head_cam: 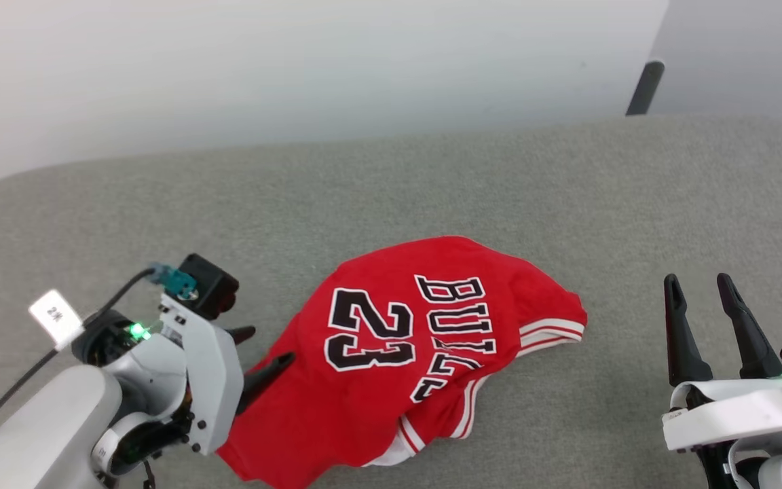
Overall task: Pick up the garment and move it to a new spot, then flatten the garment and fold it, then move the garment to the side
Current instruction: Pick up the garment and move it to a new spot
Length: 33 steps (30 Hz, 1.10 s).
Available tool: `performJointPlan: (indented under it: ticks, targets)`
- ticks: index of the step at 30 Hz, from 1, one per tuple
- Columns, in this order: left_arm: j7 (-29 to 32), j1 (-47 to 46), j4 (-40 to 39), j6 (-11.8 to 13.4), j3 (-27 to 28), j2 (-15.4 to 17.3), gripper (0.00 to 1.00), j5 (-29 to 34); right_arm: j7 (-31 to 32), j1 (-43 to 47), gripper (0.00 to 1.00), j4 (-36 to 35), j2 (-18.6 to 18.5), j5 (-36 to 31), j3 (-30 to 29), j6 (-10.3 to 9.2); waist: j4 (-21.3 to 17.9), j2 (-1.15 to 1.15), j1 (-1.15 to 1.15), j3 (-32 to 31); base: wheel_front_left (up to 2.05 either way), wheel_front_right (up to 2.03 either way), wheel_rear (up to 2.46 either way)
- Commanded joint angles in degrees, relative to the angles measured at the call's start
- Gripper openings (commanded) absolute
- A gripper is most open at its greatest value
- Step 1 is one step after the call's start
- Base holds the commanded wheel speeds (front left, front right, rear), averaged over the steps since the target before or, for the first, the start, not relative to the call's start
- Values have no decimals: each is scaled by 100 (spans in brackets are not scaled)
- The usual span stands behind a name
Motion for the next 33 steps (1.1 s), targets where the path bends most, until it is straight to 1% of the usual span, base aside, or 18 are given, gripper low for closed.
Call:
performJointPlan:
  ticks: [1,6,16,21,27,33]
  targets:
    - [-98,64,12,7,33,-4,100,48,10,106,100,-13,-20,49,9,2,145,0,0,-159,0,0,0]
    - [-827,291,160,156,221,-62,100,229,25,139,100,-17,-36,47,33,2,276,0,0,-333,0,0,0]
    - [-2916,797,420,389,632,-285,100,767,-44,259,100,16,-109,70,61,2,563,0,0,-565,0,0,0]
    - [-3785,1043,610,498,797,-445,100,885,-83,326,100,67,-132,71,36,2,701,0,0,-644,0,0,0]
    - [-4547,1370,832,664,1041,-581,100,854,-136,399,100,167,-155,68,57,2,802,0,0,-737,0,0,0]
    - [-4893,1742,959,838,1351,-690,100,911,-203,465,100,284,-222,113,26,2,864,0,0,-845,0,0,0]
